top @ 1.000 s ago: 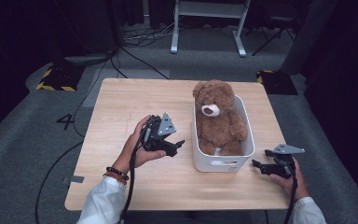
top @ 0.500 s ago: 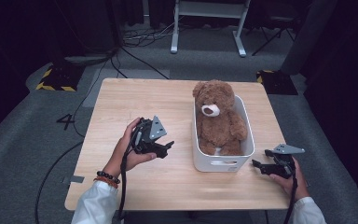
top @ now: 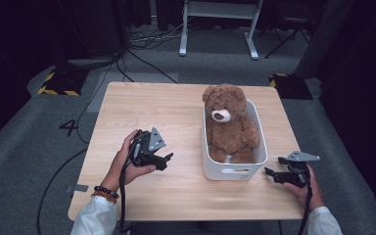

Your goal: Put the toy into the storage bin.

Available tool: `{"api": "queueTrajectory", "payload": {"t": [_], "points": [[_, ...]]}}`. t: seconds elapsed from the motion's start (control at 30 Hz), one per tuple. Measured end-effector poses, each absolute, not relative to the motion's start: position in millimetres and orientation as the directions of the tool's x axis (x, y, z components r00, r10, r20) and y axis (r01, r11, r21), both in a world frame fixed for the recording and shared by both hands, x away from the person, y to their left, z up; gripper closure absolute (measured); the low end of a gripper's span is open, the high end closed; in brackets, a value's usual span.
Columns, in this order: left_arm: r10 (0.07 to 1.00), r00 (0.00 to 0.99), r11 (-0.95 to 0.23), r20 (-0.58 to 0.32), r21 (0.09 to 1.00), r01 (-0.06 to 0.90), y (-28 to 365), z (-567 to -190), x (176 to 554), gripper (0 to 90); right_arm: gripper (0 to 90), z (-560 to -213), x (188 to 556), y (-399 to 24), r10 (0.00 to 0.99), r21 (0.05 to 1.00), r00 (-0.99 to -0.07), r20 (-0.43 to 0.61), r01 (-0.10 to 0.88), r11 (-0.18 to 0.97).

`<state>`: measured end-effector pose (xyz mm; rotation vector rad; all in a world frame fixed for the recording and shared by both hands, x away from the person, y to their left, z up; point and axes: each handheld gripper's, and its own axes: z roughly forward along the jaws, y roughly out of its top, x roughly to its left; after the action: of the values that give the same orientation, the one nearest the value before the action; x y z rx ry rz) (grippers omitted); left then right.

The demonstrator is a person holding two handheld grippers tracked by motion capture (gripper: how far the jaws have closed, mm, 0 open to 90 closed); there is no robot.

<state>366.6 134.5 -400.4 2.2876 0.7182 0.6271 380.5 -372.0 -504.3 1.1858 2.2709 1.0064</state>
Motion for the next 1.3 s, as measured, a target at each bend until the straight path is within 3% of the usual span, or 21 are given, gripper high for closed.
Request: {"api": "queueTrajectory", "payload": {"t": [0.9, 1.3], "points": [[0.664, 0.716, -0.657, 0.215, 0.625, 0.421, 166.5, -450.5, 355.0, 16.5, 20.8, -504.4, 380.6, -372.0, 0.823, 0.745, -0.568, -0.009, 0.546, 0.384], [0.705, 0.693, -0.616, 0.151, 0.615, 0.492, 180.8, -478.9, 349.5, 16.5, 20.7, -504.4, 380.7, -372.1, 0.823, 0.745, -0.568, -0.010, 0.545, 0.385]]}}
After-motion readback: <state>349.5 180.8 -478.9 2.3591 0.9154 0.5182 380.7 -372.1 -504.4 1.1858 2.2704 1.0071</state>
